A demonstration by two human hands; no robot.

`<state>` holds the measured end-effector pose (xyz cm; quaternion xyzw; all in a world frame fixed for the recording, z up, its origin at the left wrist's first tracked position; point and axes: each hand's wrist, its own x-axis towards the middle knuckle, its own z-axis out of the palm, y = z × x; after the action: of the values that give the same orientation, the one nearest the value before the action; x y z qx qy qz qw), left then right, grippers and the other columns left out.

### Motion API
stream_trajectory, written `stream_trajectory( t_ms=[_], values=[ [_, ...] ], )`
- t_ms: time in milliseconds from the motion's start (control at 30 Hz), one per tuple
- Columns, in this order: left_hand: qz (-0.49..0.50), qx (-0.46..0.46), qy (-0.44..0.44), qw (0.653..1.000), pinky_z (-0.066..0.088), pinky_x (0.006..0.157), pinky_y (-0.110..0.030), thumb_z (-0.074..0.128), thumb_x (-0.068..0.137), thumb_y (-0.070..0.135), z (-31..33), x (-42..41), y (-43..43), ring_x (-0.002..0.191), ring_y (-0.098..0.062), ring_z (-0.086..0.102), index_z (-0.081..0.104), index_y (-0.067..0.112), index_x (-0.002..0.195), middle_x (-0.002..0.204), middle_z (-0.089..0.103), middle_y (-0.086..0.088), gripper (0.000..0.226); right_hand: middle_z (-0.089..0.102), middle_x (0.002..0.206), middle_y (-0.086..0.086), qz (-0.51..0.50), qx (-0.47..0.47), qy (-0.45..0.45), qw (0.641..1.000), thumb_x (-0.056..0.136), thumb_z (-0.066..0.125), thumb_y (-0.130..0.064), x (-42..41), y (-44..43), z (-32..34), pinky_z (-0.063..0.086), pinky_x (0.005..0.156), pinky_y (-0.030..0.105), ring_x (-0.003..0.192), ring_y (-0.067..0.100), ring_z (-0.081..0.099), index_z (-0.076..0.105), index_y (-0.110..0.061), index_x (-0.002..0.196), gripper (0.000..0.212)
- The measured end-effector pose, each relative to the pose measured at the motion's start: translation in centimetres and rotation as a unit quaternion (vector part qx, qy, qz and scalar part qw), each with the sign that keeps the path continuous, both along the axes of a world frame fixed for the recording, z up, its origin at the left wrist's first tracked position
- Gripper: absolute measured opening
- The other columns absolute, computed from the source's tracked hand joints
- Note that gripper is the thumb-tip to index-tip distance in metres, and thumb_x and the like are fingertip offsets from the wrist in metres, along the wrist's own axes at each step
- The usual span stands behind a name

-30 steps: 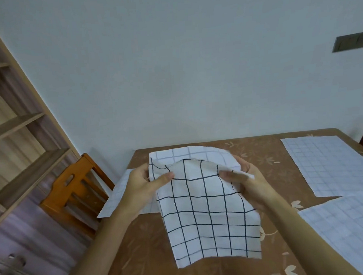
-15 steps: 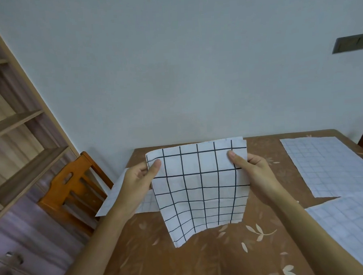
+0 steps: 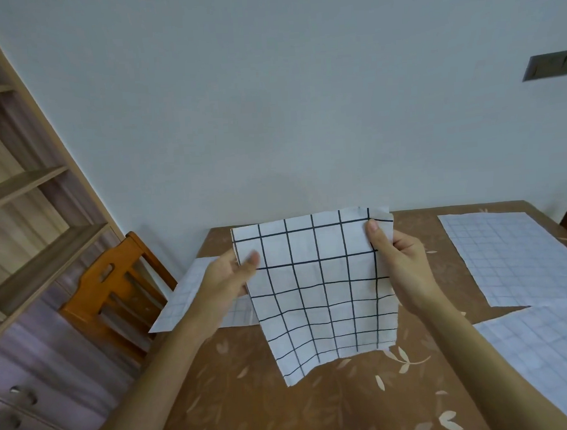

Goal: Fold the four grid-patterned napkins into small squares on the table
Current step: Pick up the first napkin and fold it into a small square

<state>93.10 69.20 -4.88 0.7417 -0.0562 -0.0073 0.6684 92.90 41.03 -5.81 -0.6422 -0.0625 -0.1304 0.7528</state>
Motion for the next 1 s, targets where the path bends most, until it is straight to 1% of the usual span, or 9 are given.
stream_trajectory(
  t_ms=[100,233,333,433,533,667,733,833,1000],
  values=[
    [-0.038,0.038,-0.002,0.999,0.060,0.093,-0.037,0.089,0.071,0.029,-2.4,-0.5,-0.5,0.108,-0.018,0.073,0.069,0.014,0.116,0.115,0.077,0.000,0.052,0.069,0.093,0.030,-0.019,0.009,-0.007,1.000,0.088,0.063,-0.056,0.3,0.2,0.0,0.051,0.083,0.042,0.085,0.022,0.062,0.059,0.017,0.092,0.073],
    [0.006,0.051,-0.028,0.998,0.062,0.080,-0.025,0.080,0.079,0.002,-3.8,-0.6,-0.8,0.098,-0.017,0.076,0.075,0.014,0.103,0.101,0.080,0.006,0.027,0.078,0.100,0.009,0.005,0.016,0.025,1.000,0.084,0.066,-0.045,0.2,-0.5,0.0,0.059,0.082,0.039,0.095,0.023,0.074,0.075,-0.009,0.094,0.038],
    [0.024,0.028,-0.048,0.998,0.061,0.079,-0.023,0.079,0.079,-0.002,-3.0,0.1,-0.4,0.095,-0.015,0.077,0.075,0.014,0.101,0.098,0.081,0.005,0.027,0.078,0.104,0.000,0.082,-0.064,0.038,0.994,0.077,0.080,-0.017,-0.1,-1.9,-0.8,0.060,0.076,0.026,0.096,0.017,0.075,0.072,-0.014,0.108,0.032],
    [0.030,0.012,-0.061,0.998,0.062,0.082,-0.027,0.078,0.079,-0.004,-2.2,0.7,0.2,0.094,-0.018,0.077,0.076,0.011,0.098,0.097,0.081,0.001,0.024,0.078,0.105,0.000,0.143,-0.150,0.070,0.976,0.077,0.081,-0.001,0.0,-2.5,-2.8,0.060,0.084,0.029,0.098,0.017,0.075,0.073,-0.009,0.109,0.034],
    [0.022,0.012,-0.070,0.997,0.061,0.079,-0.023,0.075,0.083,-0.003,-1.8,1.0,0.7,0.099,-0.017,0.076,0.074,0.011,0.104,0.100,0.080,0.004,0.026,0.079,0.103,-0.002,0.138,-0.177,0.061,0.973,0.085,0.074,-0.005,-0.2,-2.3,-4.3,0.059,0.086,0.025,0.097,0.015,0.075,0.077,-0.010,0.104,0.020],
    [-0.024,0.101,-0.095,0.990,0.055,0.092,-0.020,0.077,0.082,0.020,-2.2,0.7,1.3,0.112,-0.004,0.069,0.065,0.022,0.122,0.117,0.074,0.010,0.042,0.063,0.071,0.003,0.111,-0.183,0.037,0.976,0.092,0.070,-0.019,-0.3,-1.9,-4.5,0.044,0.064,0.026,0.062,0.017,0.053,0.080,-0.020,0.094,0.010],
    [-0.033,0.139,-0.083,0.986,0.054,0.099,-0.027,0.078,0.081,0.026,-2.9,0.6,1.6,0.116,-0.006,0.067,0.065,0.027,0.123,0.122,0.073,0.012,0.044,0.070,0.076,-0.002,0.125,-0.174,0.037,0.976,0.091,0.071,-0.019,-0.2,-1.7,-4.2,0.047,0.066,0.024,0.065,0.013,0.061,0.080,-0.019,0.097,0.011],
    [-0.027,0.169,-0.090,0.981,0.055,0.099,-0.029,0.077,0.086,0.018,-3.4,0.4,2.0,0.113,-0.005,0.069,0.067,0.030,0.119,0.119,0.074,0.016,0.037,0.079,0.100,-0.002,0.130,-0.154,0.035,0.979,0.092,0.069,-0.015,-0.3,-1.6,-3.6,0.057,0.077,0.023,0.092,0.015,0.076,0.078,-0.014,0.104,0.015],
    [-0.033,0.160,-0.087,0.983,0.056,0.087,-0.016,0.075,0.087,0.007,-2.4,0.1,2.0,0.105,0.000,0.071,0.070,0.022,0.114,0.110,0.076,0.021,0.031,0.076,0.093,0.016,0.120,-0.170,0.014,0.978,0.096,0.064,-0.022,0.0,-1.9,-3.6,0.052,0.078,0.025,0.086,0.018,0.071,0.077,-0.012,0.100,0.017]
  ],
)
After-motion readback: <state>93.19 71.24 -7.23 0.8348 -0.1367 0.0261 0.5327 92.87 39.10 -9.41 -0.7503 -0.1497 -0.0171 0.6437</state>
